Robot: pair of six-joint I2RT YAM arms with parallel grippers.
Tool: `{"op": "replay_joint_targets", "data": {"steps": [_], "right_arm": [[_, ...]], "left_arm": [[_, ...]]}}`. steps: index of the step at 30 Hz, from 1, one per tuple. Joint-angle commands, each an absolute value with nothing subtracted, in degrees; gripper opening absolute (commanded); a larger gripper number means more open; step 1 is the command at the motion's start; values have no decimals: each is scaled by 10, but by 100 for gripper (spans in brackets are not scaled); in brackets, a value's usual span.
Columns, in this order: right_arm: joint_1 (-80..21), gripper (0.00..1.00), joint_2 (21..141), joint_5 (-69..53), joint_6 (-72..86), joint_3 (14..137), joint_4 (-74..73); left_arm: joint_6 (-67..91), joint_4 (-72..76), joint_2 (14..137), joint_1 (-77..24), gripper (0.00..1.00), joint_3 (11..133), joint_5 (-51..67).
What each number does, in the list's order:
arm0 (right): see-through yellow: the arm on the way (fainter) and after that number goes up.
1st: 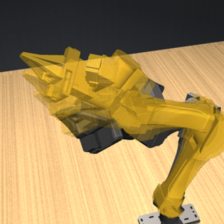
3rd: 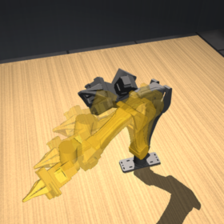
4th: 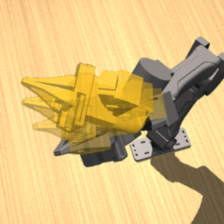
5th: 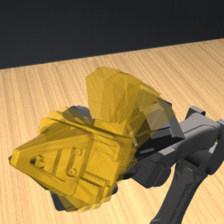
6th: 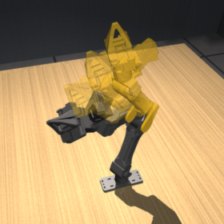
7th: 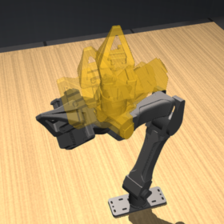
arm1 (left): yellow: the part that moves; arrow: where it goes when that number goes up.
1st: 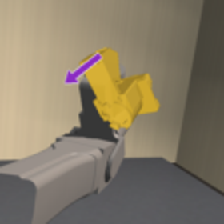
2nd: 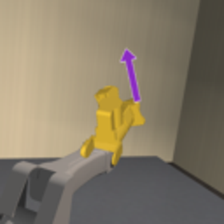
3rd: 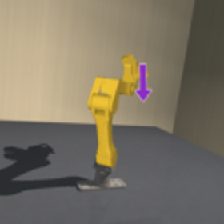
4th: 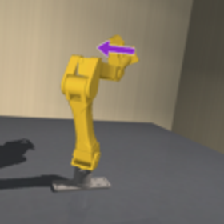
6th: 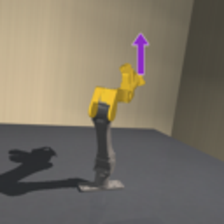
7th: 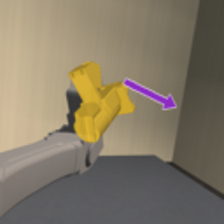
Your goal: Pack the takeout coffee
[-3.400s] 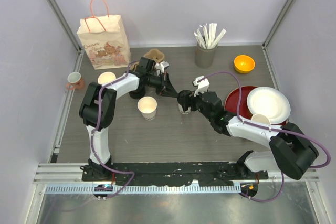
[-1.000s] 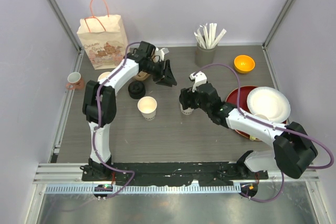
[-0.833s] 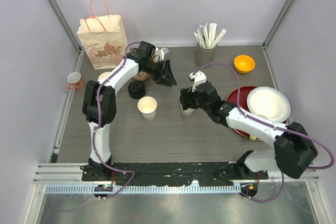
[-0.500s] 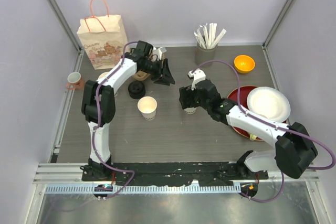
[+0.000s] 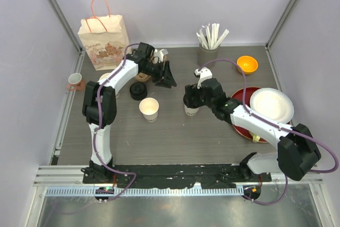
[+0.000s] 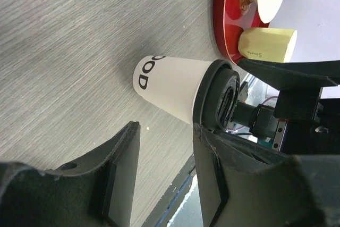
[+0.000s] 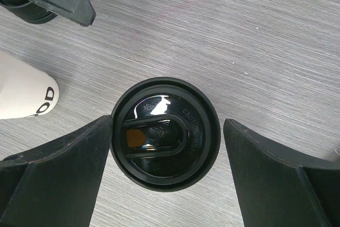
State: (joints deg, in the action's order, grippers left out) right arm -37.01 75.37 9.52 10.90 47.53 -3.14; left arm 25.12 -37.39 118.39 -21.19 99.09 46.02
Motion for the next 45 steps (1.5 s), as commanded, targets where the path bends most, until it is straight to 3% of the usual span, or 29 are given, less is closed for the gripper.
{"op": "replay_joint_targets", "data": {"steps": [1,6,10,16,19,24,31,45], "right_arm": [[-365,91,739,89,105,493,-19],[-365,92,729,89,105,511,-21],[-362,92,712,88,95,525,-26],[-361,88,712,72,88,545,-45],[-361,88,718,55,90,546,-45],[-362,87,738,45,95,557,-45],[-361,87,759,30,96,590,-82],[-362,86,771,32,112,604,-104]], "left_arm": [[231,-394,1150,-207,48,1003,460],[113,-474,1143,-207,49,1066,376],[5,-542,1124,-204,49,1118,188],[-52,-587,1083,-165,47,1075,70],[-61,-562,1055,-141,41,1015,74],[-189,-569,1035,-141,46,961,226],[-286,-534,1063,-141,46,950,233],[-278,-497,1120,-146,39,929,206]]}}
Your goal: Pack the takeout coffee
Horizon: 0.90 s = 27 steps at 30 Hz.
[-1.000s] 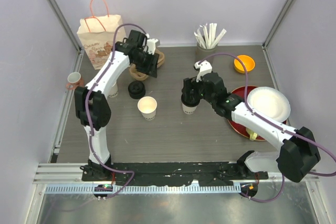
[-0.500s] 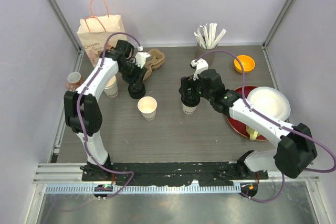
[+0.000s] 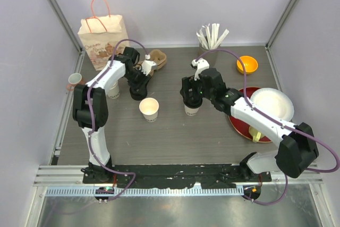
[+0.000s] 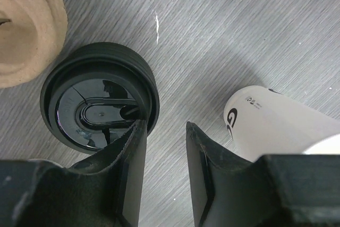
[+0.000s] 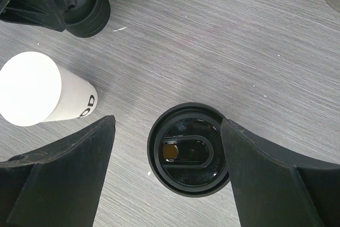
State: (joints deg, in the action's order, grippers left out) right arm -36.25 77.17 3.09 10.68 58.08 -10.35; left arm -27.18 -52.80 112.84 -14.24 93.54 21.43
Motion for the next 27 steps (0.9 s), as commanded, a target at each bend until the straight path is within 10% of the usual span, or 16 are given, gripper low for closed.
{"op": "replay_joint_targets", "data": {"steps": [1,27], "right_arm": [[-362,86,771,32,114,603,-104],[-362,85,780,8,122,598,-87]], "left_arm": [[-273,-493,1121,-146,38,928,203],[-283,-419,1118,-169,31,897,121]]}}
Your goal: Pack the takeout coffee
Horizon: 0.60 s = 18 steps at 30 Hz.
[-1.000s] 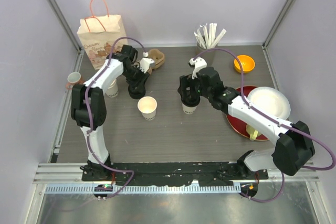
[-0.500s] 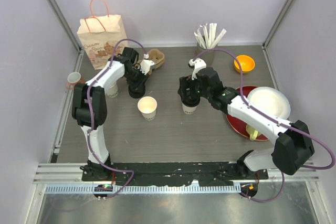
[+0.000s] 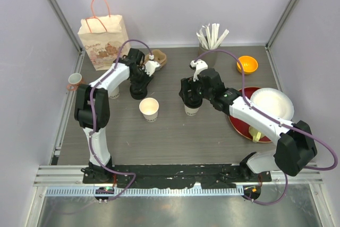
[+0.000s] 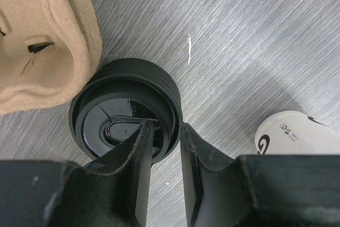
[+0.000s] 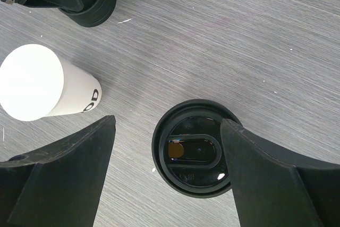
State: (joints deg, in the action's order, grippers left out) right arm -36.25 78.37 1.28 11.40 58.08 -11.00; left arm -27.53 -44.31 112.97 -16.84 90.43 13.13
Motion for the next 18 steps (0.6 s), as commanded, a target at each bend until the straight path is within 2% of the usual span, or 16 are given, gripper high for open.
{"op": "replay_joint_targets", "data": {"steps": [1,6,13,18], "right_arm": [[-362,85,779,8,123,596,-87],[-361,85,775,8,126,592,-84],[-361,85,766,7,127,589,-84],[-361,85,759,7,128,584,-84]], "left_arm": [[-283,-419,1117,-169,31,897,120],[-289,-419,1118,-171,25,896,103],[-284,-460,1113,-171,0,918,117],[-260,-507,1108,-171,0,951,121]]}}
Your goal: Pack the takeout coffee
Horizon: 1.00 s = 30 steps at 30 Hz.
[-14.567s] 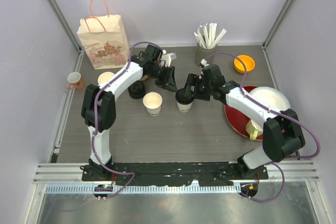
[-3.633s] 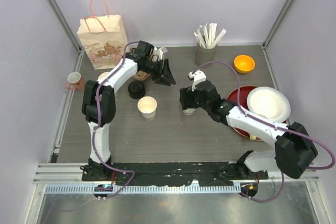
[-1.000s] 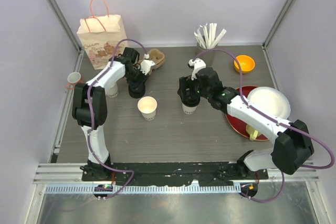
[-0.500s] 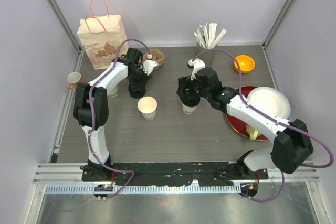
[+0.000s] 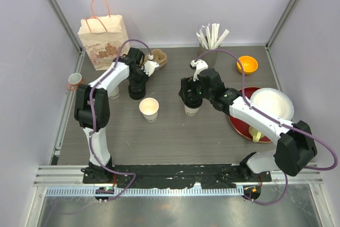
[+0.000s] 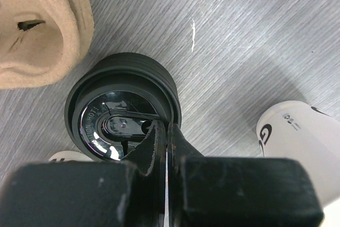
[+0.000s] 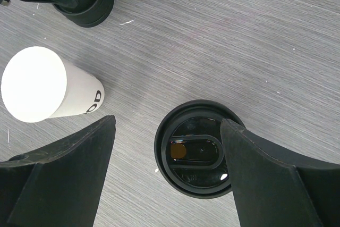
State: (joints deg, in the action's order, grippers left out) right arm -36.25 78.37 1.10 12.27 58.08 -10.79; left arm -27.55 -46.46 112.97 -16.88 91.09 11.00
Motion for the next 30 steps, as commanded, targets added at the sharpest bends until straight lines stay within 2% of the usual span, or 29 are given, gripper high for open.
{"op": "replay_joint_targets", "data": {"steps": [1,6,16,19,24,30], "right_arm": [[-362,85,757,7,127,583,-84],[-362,85,746,9,127,574,-82],[-362,82,758,7,164,598,-47],[-367,77,814,-42,221,663,-5],[-391,75,936,-53,266,802,-11],[-392,74,1045,-105,340,826,39]], "left_arm": [[-258,-517,1107,-171,0,962,121],[-247,-544,1097,-165,0,978,145],[-138,-484,1079,-99,0,955,230],[-119,-451,1062,-87,0,929,259],[-90,-428,1062,-78,0,913,272],[-59,-404,1071,-78,0,916,285]]}}
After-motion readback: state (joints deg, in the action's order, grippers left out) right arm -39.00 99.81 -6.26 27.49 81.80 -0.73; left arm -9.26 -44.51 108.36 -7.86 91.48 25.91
